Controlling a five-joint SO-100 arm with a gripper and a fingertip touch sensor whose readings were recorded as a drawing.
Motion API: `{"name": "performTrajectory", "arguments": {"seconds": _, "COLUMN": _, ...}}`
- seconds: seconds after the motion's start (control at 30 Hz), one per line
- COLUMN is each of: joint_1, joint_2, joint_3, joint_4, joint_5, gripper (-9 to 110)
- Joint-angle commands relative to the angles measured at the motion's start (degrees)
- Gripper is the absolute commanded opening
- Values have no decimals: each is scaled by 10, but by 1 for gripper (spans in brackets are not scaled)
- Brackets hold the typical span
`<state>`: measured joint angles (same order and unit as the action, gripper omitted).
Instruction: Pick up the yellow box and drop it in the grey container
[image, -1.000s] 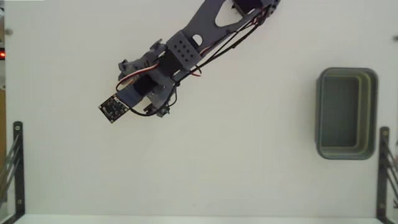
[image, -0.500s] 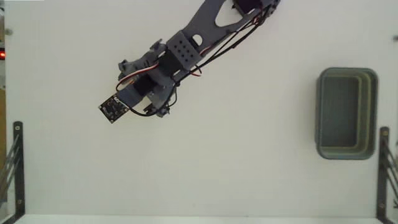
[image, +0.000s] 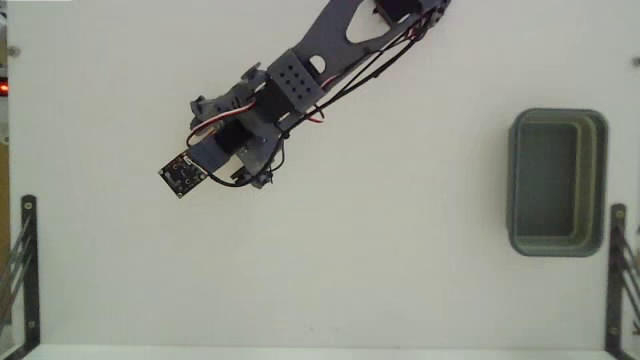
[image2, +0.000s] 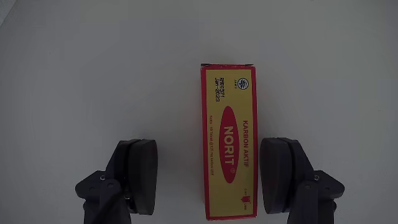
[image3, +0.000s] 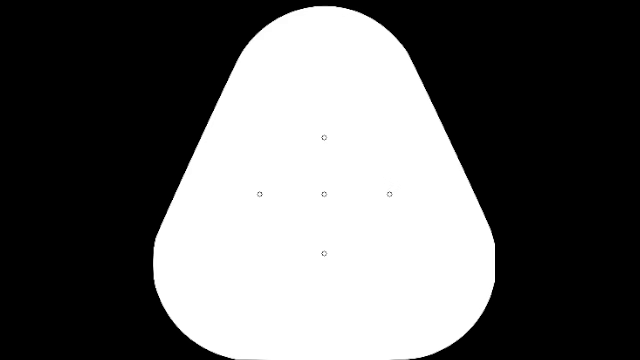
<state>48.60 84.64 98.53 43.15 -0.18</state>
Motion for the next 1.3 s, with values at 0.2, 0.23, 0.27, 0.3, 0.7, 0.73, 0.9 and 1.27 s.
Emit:
{"name": "performTrajectory", "arguments": {"seconds": 0.2, "joint_1": 13, "joint_2": 22, "joint_3": 0, "joint_4": -5, "joint_5": 2, "gripper": 102}}
{"name": "performTrajectory", "arguments": {"seconds": 0.23, "joint_1": 13, "joint_2": 22, "joint_3": 0, "joint_4": -5, "joint_5": 2, "gripper": 102}}
{"name": "performTrajectory", "arguments": {"seconds": 0.27, "joint_1": 13, "joint_2": 22, "joint_3": 0, "joint_4": -5, "joint_5": 2, "gripper": 101}}
{"name": "performTrajectory", "arguments": {"seconds": 0.3, "joint_1": 13, "joint_2": 22, "joint_3": 0, "joint_4": -5, "joint_5": 2, "gripper": 101}}
{"name": "performTrajectory", "arguments": {"seconds": 0.7, "joint_1": 13, "joint_2": 22, "joint_3": 0, "joint_4": -5, "joint_5": 2, "gripper": 98}}
{"name": "performTrajectory", "arguments": {"seconds": 0.73, "joint_1": 13, "joint_2": 22, "joint_3": 0, "joint_4": -5, "joint_5": 2, "gripper": 98}}
{"name": "performTrajectory", "arguments": {"seconds": 0.9, "joint_1": 13, "joint_2": 22, "joint_3": 0, "joint_4": -5, "joint_5": 2, "gripper": 97}}
{"name": "performTrajectory", "arguments": {"seconds": 1.27, "joint_1": 13, "joint_2": 22, "joint_3": 0, "joint_4": -5, "joint_5": 2, "gripper": 94}}
